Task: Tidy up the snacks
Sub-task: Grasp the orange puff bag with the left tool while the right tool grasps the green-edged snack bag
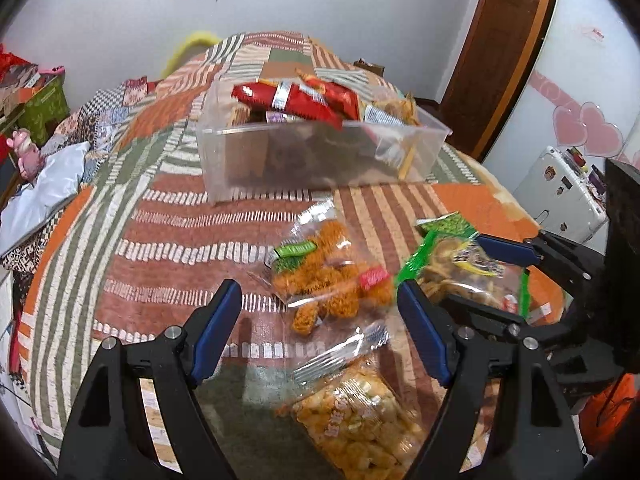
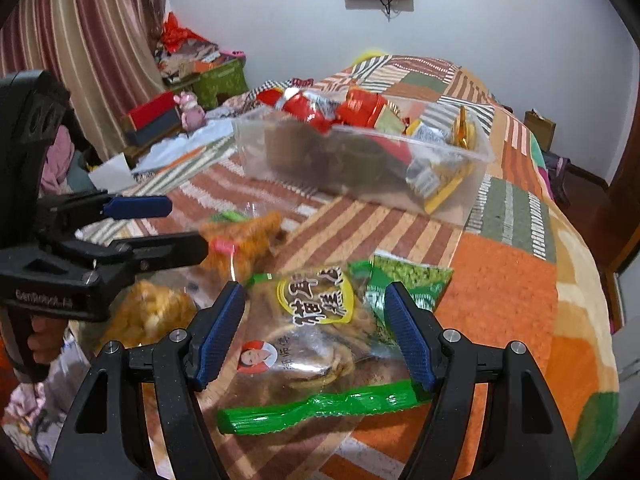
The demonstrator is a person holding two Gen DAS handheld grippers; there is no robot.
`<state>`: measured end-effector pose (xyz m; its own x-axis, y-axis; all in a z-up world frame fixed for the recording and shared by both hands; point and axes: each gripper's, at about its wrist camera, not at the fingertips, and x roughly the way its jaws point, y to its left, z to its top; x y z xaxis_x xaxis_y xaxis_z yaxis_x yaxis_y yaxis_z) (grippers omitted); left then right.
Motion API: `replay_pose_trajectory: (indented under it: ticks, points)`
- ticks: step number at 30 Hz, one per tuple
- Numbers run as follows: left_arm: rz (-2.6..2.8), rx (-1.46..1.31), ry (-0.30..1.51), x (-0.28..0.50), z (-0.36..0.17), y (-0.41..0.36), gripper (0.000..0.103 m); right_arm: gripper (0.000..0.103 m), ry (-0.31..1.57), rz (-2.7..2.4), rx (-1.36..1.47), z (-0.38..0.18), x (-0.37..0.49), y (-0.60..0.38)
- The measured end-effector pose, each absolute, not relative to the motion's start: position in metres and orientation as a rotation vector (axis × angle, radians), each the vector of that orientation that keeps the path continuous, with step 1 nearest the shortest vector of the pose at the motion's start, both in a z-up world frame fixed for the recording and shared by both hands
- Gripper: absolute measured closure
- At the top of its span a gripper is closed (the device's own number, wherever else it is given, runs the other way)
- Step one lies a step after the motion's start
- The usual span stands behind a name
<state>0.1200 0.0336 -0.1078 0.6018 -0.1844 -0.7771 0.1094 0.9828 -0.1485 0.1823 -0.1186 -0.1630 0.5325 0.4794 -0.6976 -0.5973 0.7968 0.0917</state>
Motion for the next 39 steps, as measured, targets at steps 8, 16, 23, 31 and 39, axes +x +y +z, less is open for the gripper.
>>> replay_pose_trajectory:
  ticks: [8, 16, 23, 31, 39]
  points:
    - [-0.157, -0.110, 0.928, 0.140, -0.118, 0.034, 0.021, 0.040, 0.759, 0.628, -0.230, -0.172, 0.170, -0.123]
    - [-0.130, -0.154, 0.947, 0.171, -0.125, 0.036, 0.019, 0.052, 0.752, 0.624, -0.153, -0.168, 0.171, -0.135]
    - [-0.113, -0.162, 0.973, 0.186, -0.132, 0.037, 0.017, 0.054, 0.728, 0.611, -0.101, -0.155, 0.171, -0.145]
    - [-0.093, -0.051, 0.978, 0.168, -0.138, 0.044, 0.017, 0.054, 0.722, 0.605, -0.084, -0.152, 0.172, -0.148]
    - [-0.026, -0.048, 0.969, 0.154, -0.133, 0.067, 0.018, 0.054, 0.693, 0.590, -0.049, -0.139, 0.175, -0.157]
